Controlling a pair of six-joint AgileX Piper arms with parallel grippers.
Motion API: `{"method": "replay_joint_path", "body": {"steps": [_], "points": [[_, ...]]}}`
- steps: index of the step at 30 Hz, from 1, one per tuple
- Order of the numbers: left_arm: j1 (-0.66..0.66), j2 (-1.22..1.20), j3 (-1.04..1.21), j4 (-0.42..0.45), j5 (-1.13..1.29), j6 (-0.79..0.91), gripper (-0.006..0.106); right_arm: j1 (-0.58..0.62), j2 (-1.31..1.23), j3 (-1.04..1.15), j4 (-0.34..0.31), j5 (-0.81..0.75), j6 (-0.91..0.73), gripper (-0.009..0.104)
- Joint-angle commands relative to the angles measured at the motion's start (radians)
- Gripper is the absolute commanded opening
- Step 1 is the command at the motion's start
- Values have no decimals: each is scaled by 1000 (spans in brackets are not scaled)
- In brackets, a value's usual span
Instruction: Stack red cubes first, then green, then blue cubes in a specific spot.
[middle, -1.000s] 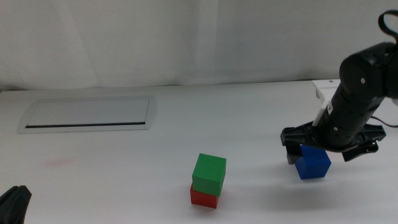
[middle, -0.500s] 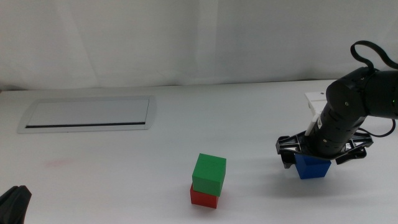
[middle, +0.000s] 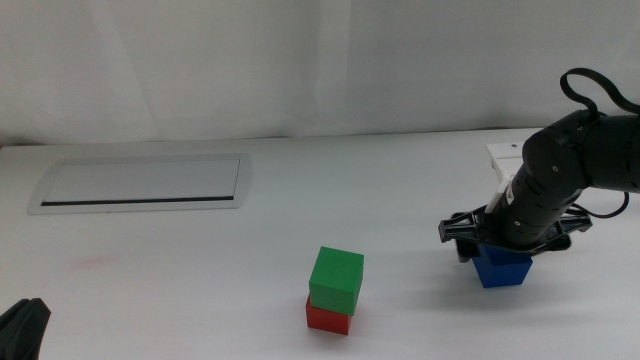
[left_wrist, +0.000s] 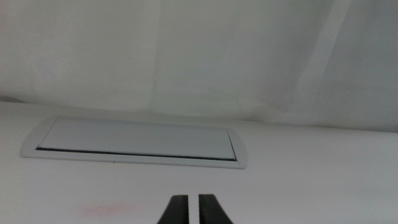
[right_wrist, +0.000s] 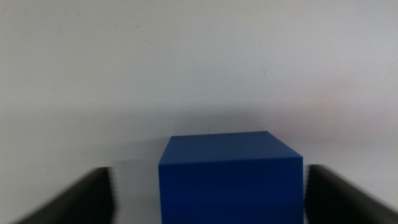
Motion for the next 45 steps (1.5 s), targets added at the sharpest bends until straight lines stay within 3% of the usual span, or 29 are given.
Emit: {"method": "replay_joint_path", "body": {"steps": [1, 2, 3, 8, 10, 13, 15, 16, 22, 25, 29, 37, 45], "points": [[2, -3, 39, -1, -17, -1, -3, 2, -1, 6, -17, -10, 1, 64], [2, -3, 39, -1, -17, -1, -3, 2, -1, 6, -17, -11, 1, 51], [2, -3, 39, -1, -17, -1, -3, 2, -1, 6, -17, -16, 1, 48], [2, -3, 39, -1, -17, -1, -3, 2, 18, 6, -2, -30, 1, 47], [2, -3, 39, -1, -17, -1, -3, 2, 31, 6, 18, -32, 1, 40], [2, -3, 39, -1, -17, -1, -3, 2, 42, 6, 39, -41, 0, 22], [2, -3, 39, -1, -17, -1, -3, 2, 42, 4, 39, -44, 0, 0], [2, -3, 39, -1, -17, -1, -3, 2, 40, 2, 39, -45, 0, -2], [2, -3, 39, -1, -17, -1, -3, 3, -36, -133, 33, 95, 56, -2], [2, -3, 39, -1, -17, -1, -3, 23, -77, -223, -4, 210, 104, -2], [2, -3, 39, -1, -17, -1, -3, 97, -114, -345, -84, 356, 169, -2], [2, -3, 39, -1, -17, -1, -3, 293, -119, -577, -147, 594, 302, -2], [2, -3, 39, -1, -15, -1, -3, 446, -96, -589, -117, 607, 450, -2]]}}
